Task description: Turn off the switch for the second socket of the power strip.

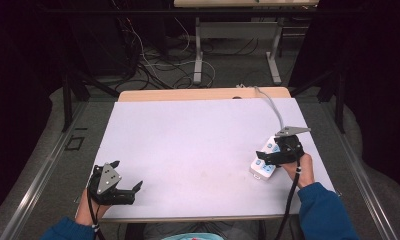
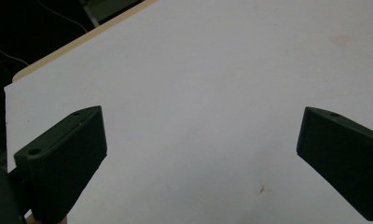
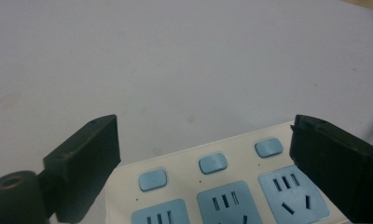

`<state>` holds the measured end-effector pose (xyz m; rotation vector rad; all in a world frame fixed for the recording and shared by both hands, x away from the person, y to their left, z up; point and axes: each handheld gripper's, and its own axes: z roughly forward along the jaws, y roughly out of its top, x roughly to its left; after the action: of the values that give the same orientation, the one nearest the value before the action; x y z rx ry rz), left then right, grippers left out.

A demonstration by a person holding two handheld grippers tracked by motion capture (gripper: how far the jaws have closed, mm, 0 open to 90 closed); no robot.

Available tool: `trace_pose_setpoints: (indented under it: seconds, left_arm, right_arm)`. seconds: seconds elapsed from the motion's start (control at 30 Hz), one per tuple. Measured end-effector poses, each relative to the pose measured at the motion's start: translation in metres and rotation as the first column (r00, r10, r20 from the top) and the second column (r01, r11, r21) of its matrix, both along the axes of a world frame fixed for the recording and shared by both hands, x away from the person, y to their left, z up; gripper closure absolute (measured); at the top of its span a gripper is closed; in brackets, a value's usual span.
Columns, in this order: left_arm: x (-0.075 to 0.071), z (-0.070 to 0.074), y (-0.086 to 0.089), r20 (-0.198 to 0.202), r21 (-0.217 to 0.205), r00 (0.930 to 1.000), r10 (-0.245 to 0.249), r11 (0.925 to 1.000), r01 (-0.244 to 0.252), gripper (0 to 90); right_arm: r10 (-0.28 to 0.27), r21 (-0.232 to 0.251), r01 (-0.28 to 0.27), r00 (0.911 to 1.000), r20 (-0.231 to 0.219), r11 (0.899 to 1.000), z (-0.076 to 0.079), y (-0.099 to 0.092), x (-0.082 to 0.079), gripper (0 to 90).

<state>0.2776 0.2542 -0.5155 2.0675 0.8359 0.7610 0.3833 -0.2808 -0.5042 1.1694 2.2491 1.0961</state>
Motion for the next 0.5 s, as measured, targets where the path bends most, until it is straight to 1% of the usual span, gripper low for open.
trace_pose_setpoints:
  seconds: [0.03, 0.1, 0.17, 0.2, 0.23, 0.3, 0.4, 0.5]
  left_arm:
    - [0.0, 0.0, 0.0, 0.0, 0.0, 1.0, 0.0, 1.0, 0.0, 1.3]
    - [0.0, 0.0, 0.0, 0.0, 0.001, 1.0, 0.0, 1.0, 0.0, 1.3]
    - [0.0, -0.0001, -0.0001, -0.001, 0.002, 1.0, 0.0, 1.0, 0.0, 1.3]
    - [0.0, -0.0001, -0.0002, 0.0, 0.003, 1.0, 0.0, 1.0, 0.0, 1.2]
    - [0.0, -0.0001, -0.0003, 0.0, 0.001, 1.0, 0.0, 1.0, 0.0, 1.2]
    - [0.0, -0.0001, -0.0004, -0.001, -0.001, 1.0, 0.001, 1.0, -0.001, 1.3]
    - [0.0002, -0.0003, -0.0006, 0.002, 0.003, 1.0, 0.0, 1.0, 0.0, 1.3]
    - [0.0, -0.0001, -0.0002, -0.001, 0.0, 1.0, 0.0, 1.0, 0.0, 1.3]
  right_arm:
    - [0.003, 0.007, -0.003, 1.0, 0.005, 1.0, 0.0006, -0.0004, -0.0004, 3.0]
    - [0.001, 0.021, -0.001, 1.0, -0.002, 1.0, 0.0019, -0.0006, -0.0022, 0.0]
    - [0.011, 0.02, -0.011, 0.9998, 0.015, 1.0, 0.002, -0.0022, -0.0021, 0.0]
    - [0.012, 0.034, -0.013, 0.9999, 0.01, 0.999, 0.0027, -0.0022, -0.0031, 0.0]
    - [0.016, 0.032, -0.016, 0.9998, 0.014, 0.999, 0.0033, -0.0028, -0.0035, 0.0]
    - [0.012, 0.048, -0.012, 0.9999, 0.013, 0.999, 0.0037, -0.0023, -0.0046, 0.0]
    - [0.023, 0.038, -0.023, 0.9995, 0.021, 0.999, 0.0042, -0.0027, -0.0056, 0.0]
    - [0.021, 0.039, -0.021, 0.9995, 0.022, 0.999, 0.0044, -0.0017, -0.0076, 0.0]
